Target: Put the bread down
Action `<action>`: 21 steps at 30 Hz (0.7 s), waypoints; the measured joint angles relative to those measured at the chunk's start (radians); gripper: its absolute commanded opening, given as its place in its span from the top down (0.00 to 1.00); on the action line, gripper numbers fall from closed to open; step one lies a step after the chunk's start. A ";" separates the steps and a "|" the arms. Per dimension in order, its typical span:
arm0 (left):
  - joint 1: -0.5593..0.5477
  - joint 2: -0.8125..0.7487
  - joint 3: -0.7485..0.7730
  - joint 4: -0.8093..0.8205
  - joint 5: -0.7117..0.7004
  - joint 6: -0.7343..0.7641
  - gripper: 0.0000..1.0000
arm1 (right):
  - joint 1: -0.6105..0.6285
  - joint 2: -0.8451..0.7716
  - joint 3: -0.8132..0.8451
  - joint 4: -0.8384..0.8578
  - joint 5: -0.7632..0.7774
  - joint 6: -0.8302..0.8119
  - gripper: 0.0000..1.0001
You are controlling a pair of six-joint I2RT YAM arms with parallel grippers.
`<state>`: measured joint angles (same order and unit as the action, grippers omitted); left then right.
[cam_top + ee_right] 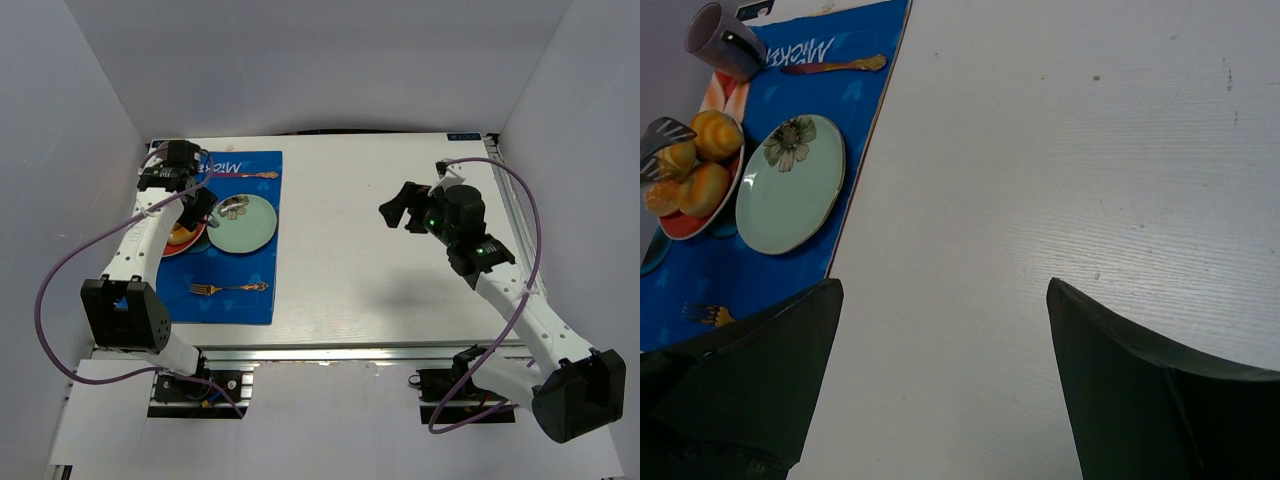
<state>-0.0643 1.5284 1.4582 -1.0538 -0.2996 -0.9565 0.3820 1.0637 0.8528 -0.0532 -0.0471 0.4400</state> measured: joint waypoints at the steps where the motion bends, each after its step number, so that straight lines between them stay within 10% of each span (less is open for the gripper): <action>1: 0.003 0.000 -0.004 0.005 0.001 -0.002 0.41 | 0.000 0.004 0.000 0.001 0.001 0.000 0.11; 21: 0.028 -0.026 -0.095 0.029 0.044 -0.039 1.00 | 0.000 0.028 0.002 0.001 0.018 -0.002 0.11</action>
<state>-0.0360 1.5021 1.3628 -1.0252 -0.2558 -0.9951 0.3820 1.0916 0.8547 -0.0521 -0.0296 0.4377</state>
